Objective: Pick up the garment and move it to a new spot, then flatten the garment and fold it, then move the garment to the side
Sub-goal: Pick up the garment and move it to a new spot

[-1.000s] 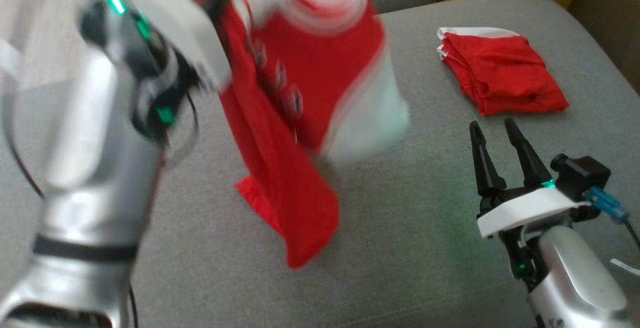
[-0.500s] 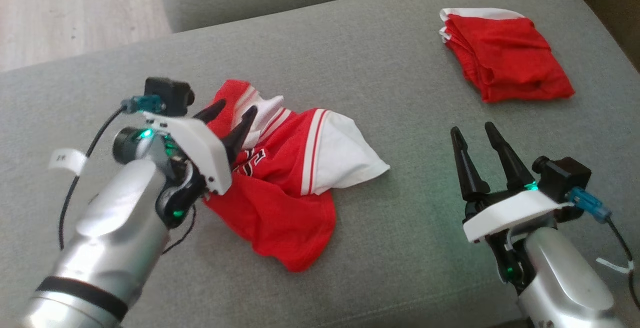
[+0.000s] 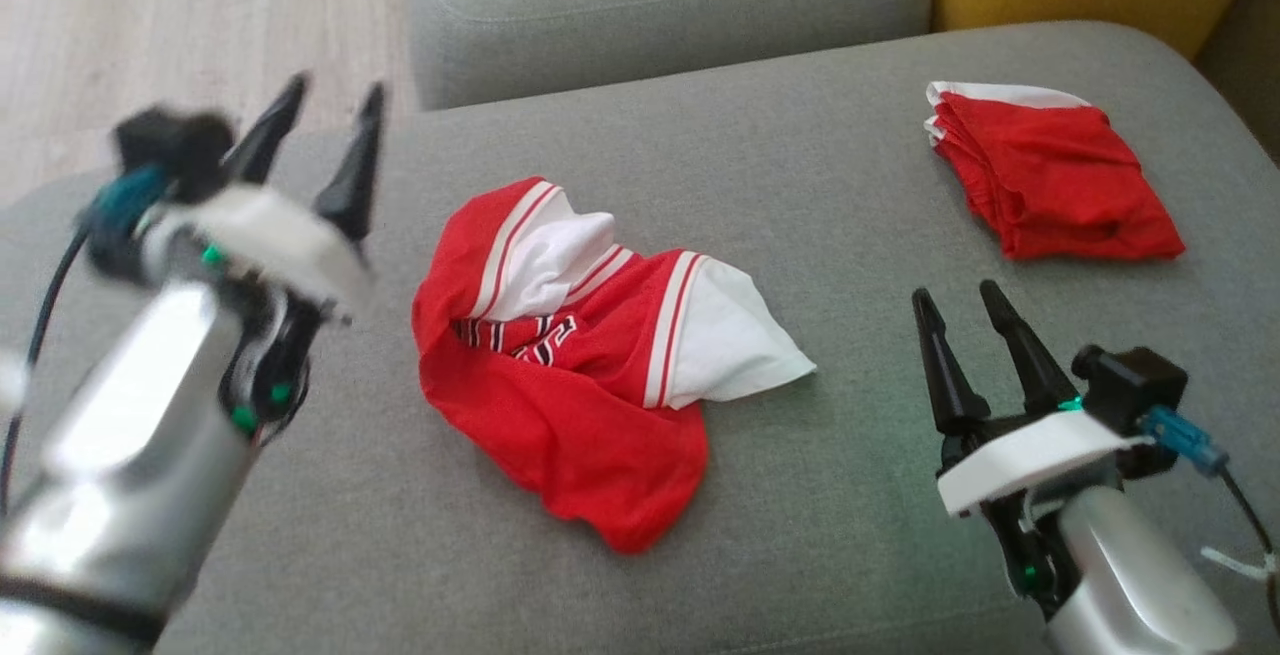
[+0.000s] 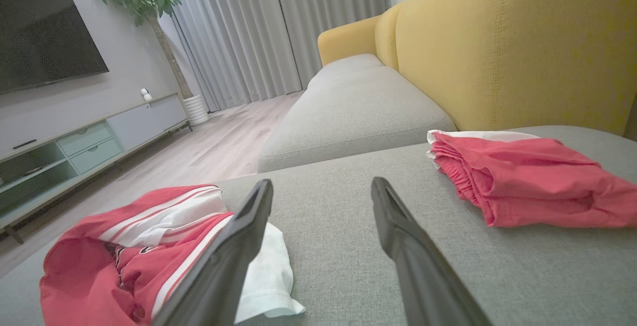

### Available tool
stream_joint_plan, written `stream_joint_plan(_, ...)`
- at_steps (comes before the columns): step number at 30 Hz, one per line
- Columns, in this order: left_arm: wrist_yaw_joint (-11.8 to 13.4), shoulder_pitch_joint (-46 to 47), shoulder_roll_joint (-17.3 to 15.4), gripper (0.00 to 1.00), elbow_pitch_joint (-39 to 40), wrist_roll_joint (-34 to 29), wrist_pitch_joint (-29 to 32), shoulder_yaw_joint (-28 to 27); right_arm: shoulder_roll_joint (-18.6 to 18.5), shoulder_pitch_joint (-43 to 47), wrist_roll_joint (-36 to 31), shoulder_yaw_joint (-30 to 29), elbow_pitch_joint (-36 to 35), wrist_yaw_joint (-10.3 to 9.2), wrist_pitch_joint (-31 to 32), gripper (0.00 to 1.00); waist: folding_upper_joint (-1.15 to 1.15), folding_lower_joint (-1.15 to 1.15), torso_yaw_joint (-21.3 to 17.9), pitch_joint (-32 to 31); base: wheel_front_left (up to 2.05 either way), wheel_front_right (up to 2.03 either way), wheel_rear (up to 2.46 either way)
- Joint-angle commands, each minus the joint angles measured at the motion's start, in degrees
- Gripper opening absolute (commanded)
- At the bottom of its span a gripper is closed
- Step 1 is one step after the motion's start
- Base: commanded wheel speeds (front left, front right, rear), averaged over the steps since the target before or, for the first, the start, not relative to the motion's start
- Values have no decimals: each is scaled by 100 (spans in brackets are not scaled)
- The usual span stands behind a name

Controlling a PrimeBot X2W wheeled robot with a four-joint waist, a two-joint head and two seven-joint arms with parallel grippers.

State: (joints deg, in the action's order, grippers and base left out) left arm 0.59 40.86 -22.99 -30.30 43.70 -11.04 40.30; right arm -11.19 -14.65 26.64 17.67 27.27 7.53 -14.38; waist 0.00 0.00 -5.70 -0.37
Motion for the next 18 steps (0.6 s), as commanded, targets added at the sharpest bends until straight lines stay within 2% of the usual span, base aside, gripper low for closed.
stream_joint_plan(1,192,-45,-320,100,282,5,-114,-337,-16,-70,-40,43,-203,-4,-62,100,0,0,53,-41,0,0,0)
stream_joint_plan(2,401,-275,-399,100,503,31,-186,-460,-10,-38,-50,28,-227,-4,-62,100,0,0,69,-46,0,0,0)
stream_joint_plan(3,738,-814,-503,100,1025,144,-312,-777,8,28,-69,8,-275,-4,-62,100,0,0,87,-51,0,0,0)
stream_joint_plan(6,1140,-1749,-608,100,1879,97,-388,-1414,50,85,-82,61,-305,-4,-62,100,0,0,79,-44,0,0,0)
stream_joint_plan(10,1524,-3084,-283,100,2873,-483,-393,-2284,65,121,-66,29,-365,-4,-62,100,0,0,99,-24,0,0,0)
stream_joint_plan(14,1504,-3934,109,100,3179,-1024,-395,-2556,25,163,-62,-28,-395,-4,-62,100,0,0,163,-15,0,0,0)
stream_joint_plan(18,1380,-4163,463,100,3164,-1437,-395,-2615,-11,203,-79,-78,-402,-4,-62,100,0,0,239,-22,0,0,0)
